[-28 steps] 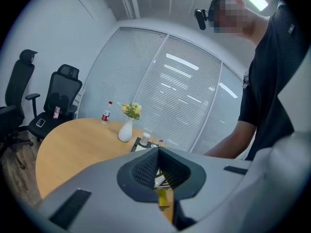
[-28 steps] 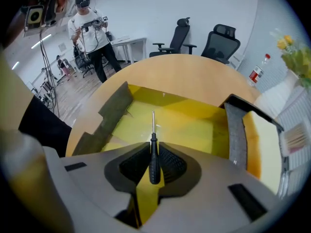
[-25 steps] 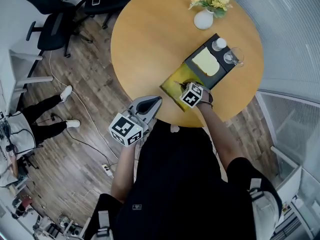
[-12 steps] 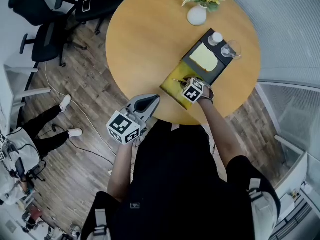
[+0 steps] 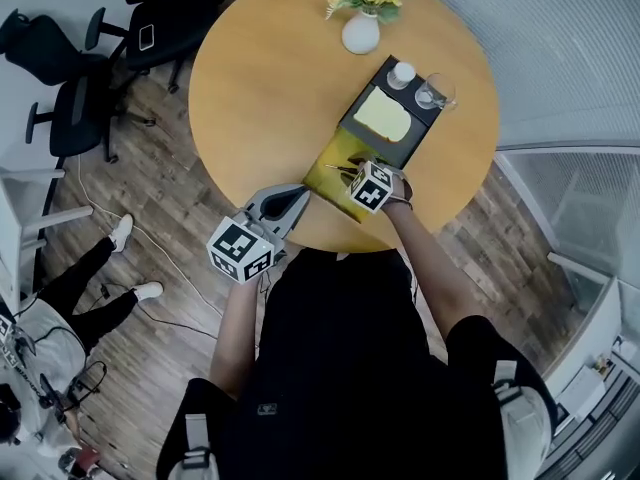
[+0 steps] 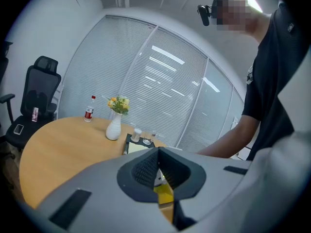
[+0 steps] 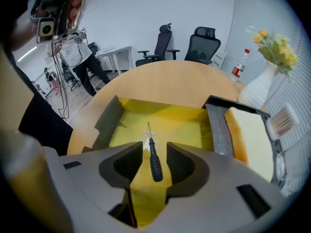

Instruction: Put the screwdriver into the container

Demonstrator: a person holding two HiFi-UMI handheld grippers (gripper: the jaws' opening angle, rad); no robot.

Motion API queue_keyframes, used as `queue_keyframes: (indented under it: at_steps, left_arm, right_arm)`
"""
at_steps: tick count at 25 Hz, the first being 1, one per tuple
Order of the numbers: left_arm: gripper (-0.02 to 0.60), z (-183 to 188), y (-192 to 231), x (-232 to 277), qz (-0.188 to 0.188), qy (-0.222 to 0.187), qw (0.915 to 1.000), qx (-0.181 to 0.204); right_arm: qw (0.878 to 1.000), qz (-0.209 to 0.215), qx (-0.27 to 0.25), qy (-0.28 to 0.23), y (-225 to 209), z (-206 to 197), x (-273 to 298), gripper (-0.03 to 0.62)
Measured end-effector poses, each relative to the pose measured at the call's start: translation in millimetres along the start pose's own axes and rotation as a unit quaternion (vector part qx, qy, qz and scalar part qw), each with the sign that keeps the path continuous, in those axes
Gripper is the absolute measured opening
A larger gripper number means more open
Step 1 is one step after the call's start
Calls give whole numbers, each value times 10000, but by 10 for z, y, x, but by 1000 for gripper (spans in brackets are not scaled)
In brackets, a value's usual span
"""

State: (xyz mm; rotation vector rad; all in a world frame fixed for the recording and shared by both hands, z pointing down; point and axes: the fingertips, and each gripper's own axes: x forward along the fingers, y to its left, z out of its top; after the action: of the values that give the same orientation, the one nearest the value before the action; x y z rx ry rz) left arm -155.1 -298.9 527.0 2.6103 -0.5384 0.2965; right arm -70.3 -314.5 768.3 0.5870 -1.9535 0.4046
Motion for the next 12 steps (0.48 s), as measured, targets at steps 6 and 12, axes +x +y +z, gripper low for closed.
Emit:
queue_keyframes:
  at_steps: [6, 12]
  left_arm:
    - [5, -44, 11, 65, -35, -5, 10000, -62]
    - [5, -32, -20, 104, -102, -40, 9999, -35]
  right_arm:
    - [9995, -102, 60, -306, 40, 48, -265, 146]
    - [9954, -243, 447, -810, -3, 157, -615, 17]
